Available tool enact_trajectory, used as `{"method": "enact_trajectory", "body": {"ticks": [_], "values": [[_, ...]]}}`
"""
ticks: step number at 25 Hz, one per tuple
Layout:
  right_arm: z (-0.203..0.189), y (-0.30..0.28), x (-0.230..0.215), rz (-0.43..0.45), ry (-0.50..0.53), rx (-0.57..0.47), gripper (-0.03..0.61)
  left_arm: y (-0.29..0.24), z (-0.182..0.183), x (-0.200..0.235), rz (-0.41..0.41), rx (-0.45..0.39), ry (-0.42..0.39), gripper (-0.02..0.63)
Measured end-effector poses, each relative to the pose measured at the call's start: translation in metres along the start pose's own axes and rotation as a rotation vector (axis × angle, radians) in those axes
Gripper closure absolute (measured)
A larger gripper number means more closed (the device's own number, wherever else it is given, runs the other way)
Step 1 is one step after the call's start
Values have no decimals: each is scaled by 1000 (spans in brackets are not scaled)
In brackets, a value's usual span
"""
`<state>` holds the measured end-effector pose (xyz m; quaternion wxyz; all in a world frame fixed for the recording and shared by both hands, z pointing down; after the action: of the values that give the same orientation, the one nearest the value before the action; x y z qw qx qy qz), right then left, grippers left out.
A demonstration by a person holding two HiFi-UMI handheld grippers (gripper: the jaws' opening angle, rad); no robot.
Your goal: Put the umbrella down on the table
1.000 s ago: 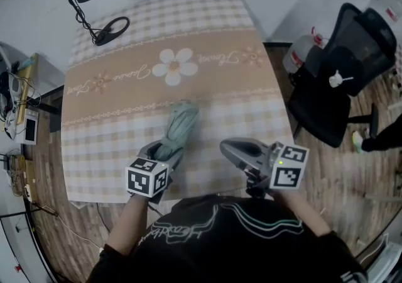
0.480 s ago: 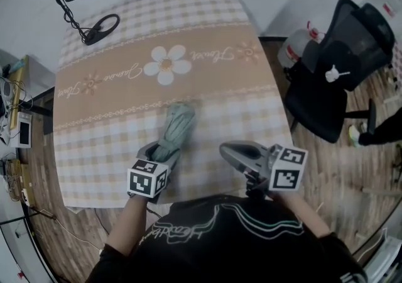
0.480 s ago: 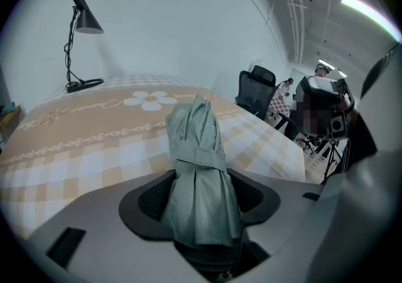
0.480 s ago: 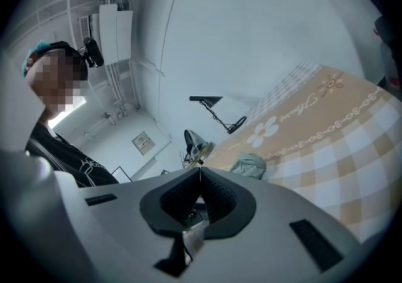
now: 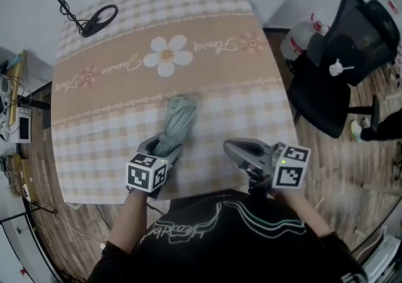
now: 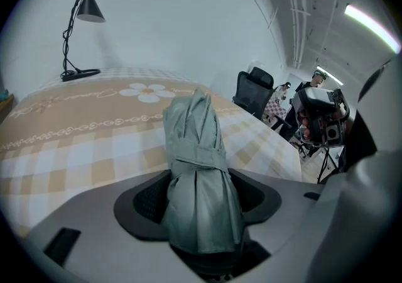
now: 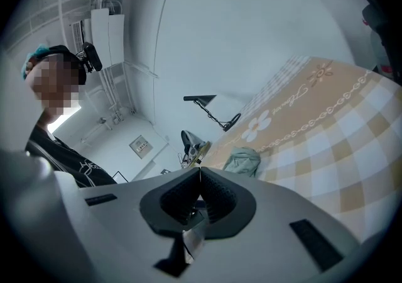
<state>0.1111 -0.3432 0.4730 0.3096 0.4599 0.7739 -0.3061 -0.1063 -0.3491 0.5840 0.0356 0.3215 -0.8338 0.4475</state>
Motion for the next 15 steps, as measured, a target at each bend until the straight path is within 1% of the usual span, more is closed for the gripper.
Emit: {"method": "enact_trajectory", "body": {"ticks": [3,6,9,13,15], "values": [[-5,-3,1,5,-8,13,566,0,-1,-1,-10,-11,-10,343],[-10,-6,4,8,-15,19,566,2,-2,-2,-22,-17,-21,318],[-14,-10,8,18,-22,16,566,8,-3,1,-26,-28,-9,299],[-19,-13,20,30,-9,20,566,30,-3,-1,-16,-71,-10,299],[-20,-13,30,38,3,17,566,47,-3,-5,-24,-96,-1,299]]}}
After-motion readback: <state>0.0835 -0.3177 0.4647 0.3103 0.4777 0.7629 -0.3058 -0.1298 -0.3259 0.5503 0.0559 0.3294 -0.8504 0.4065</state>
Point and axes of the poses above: the fingertips, and each gripper's own axes: y backward along the fingers, x to its left, z out of its top, the point moved 5 cm from there along y, backward along the fingers, and after that the axes turned 4 degrees about -z, right-handed, at the moved point
